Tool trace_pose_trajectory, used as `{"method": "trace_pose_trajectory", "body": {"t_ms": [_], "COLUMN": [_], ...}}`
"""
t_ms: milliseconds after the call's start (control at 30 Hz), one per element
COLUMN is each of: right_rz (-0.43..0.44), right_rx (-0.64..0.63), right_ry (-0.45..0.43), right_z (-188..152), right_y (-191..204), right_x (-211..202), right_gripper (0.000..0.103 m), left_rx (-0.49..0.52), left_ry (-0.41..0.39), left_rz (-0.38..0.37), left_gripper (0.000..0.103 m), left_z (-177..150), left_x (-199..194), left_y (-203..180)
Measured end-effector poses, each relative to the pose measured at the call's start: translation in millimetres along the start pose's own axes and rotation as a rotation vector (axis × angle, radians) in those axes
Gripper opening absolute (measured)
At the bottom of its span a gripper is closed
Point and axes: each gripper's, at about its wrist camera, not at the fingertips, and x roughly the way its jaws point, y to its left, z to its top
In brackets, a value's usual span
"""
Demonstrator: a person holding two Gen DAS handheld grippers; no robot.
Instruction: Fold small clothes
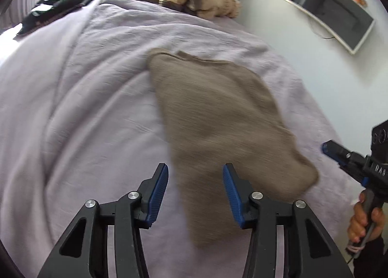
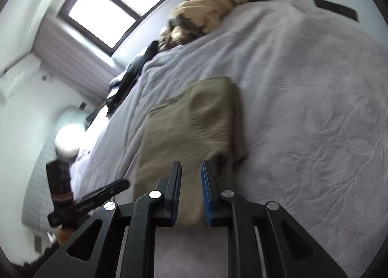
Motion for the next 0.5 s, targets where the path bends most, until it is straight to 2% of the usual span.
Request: {"method": "trace_pose_trajectory", "body": {"t_ms": [133,200,233,267,367,433,500], "right_rz": [-0.115,-0.162,-0.186,-0.205,-0.178,-0.168,-0.176], "right_rx": [-0.134,-0.122,-0.104,-0.087,-0.037,-0.041,-0.068], "right_ry": [0.086,0.119,0.137,0.148,0.149,0.128,0.094], "right_z": [-12.3,-20.2,-24.9,-28.0,-36.6,-38.3,-37.1], "right_y": [19.9,9.9,-0.1,-8.2,-25.3,-24.4,-19.6], "right_x": [22.9,34.9,38.9,42.7,39.4,31.8,21.3], "right_gripper": [0.019,0.019,0.018,0.014,0.009,0.009,0.014], "left_rx": [0.032,0.025,0.006,-0.026,-0.092,-0.07,-0.041], "left_ry": [0.038,0.062,0.07,0.077,0.077,0.068,0.061], "left_rz": [0.01,0.037,0.03,0.011,-0.026,-0.007,0.016], "left_gripper": [0.049,0.049,0.049,0.05,0.05,0.05,0.05], "left_z": [-15.4,-25.1,-28.9,-32.5,-39.2,-41.8,-42.7], "left_x": [14.4,25.0,28.3,30.2,29.5,27.7,26.1], "left_y": [-14.8,-12.1,-8.4,-3.0,6.1,1.7,-3.6]}}
